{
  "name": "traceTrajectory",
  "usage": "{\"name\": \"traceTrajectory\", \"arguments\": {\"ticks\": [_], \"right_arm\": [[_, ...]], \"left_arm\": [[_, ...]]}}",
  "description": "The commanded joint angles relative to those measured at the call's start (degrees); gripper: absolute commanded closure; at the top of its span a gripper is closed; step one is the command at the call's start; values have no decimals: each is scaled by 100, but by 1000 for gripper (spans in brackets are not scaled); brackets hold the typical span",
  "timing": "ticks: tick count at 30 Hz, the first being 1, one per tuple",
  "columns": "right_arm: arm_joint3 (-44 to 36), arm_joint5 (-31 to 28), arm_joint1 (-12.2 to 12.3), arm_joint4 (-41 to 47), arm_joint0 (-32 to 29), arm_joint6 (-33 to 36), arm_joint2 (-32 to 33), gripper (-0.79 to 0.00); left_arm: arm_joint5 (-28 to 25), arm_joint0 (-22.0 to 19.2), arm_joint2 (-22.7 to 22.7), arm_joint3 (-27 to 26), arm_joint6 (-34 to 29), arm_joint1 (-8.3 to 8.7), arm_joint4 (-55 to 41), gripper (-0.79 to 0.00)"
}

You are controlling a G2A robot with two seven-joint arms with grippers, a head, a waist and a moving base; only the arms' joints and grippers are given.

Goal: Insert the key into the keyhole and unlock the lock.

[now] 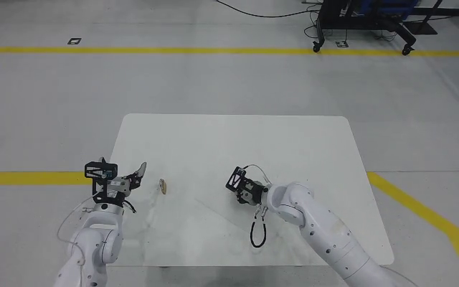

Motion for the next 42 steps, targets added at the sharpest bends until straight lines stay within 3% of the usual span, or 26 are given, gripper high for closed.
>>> {"name": "traceTrajectory", "arguments": {"ticks": [1,11,42], "right_arm": [[-41,-100,28,-4,-37,-107,89,0],[-262,-822,255,164,-519,-1181,930,0],[-262,-822,255,164,-519,-1181,930,0]], "left_arm": [[0,0,0,0,0,0,0,-785],[0,0,0,0,0,0,0,-785],[0,0,0,0,0,0,0,-785]]}}
